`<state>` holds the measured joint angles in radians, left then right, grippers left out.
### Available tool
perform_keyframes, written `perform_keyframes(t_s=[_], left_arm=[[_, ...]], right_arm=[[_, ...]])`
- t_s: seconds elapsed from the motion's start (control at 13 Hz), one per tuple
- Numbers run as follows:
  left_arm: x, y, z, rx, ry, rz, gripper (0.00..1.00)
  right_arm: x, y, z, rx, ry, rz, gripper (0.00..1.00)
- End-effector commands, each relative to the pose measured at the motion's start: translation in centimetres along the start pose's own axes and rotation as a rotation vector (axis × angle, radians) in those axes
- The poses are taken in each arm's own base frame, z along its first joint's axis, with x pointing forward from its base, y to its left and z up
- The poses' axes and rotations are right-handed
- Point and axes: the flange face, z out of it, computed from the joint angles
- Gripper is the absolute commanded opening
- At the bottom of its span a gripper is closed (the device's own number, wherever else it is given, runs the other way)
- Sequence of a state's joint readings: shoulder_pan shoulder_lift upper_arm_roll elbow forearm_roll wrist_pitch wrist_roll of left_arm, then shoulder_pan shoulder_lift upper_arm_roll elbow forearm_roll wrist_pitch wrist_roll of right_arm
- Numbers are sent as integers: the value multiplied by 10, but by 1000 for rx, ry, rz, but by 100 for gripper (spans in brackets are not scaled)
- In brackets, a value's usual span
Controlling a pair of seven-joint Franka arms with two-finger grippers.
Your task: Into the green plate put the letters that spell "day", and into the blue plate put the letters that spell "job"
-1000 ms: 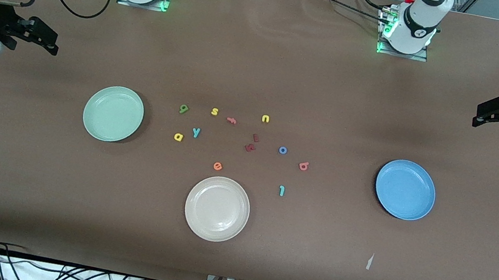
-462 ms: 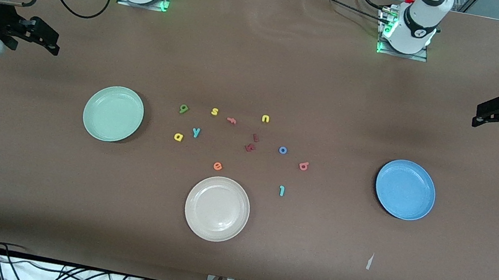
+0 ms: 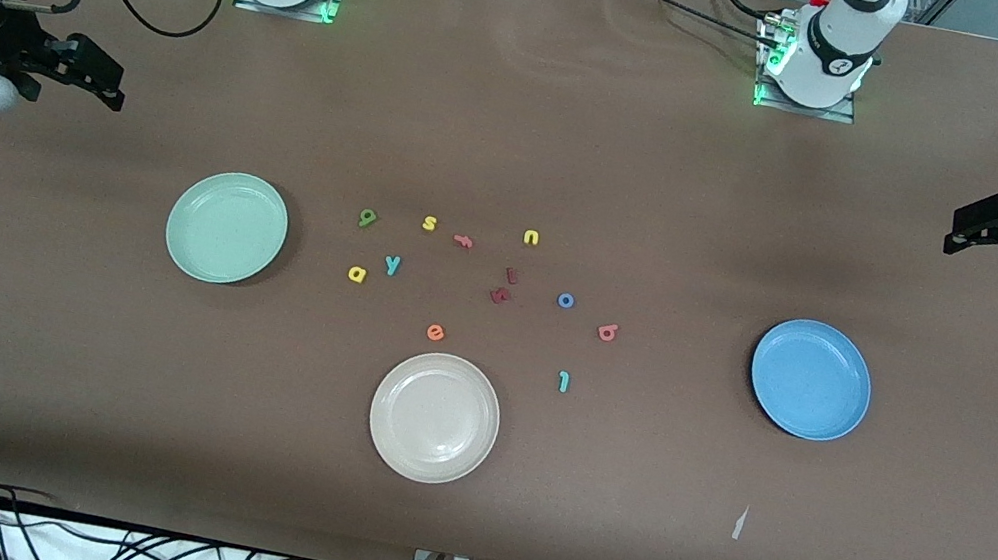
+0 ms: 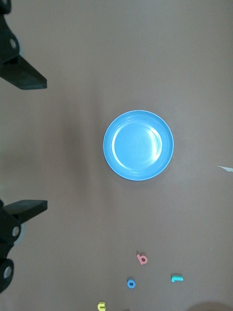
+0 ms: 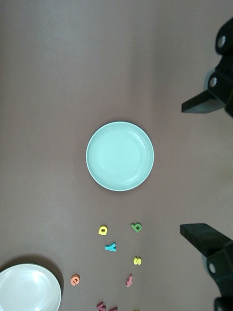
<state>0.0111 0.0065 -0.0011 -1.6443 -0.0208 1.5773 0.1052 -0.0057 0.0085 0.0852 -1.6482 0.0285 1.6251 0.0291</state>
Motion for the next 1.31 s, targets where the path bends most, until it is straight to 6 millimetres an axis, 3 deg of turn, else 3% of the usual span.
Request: perform_keyframes(t_s=[0.0, 1.23], left_arm=[[0, 3, -3, -7, -6, 0, 100], [0, 3, -3, -7, -6, 0, 100]], right_arm=[[-3, 0, -2, -14, 1, -1, 100], [0, 0, -6, -13, 17, -1, 100]])
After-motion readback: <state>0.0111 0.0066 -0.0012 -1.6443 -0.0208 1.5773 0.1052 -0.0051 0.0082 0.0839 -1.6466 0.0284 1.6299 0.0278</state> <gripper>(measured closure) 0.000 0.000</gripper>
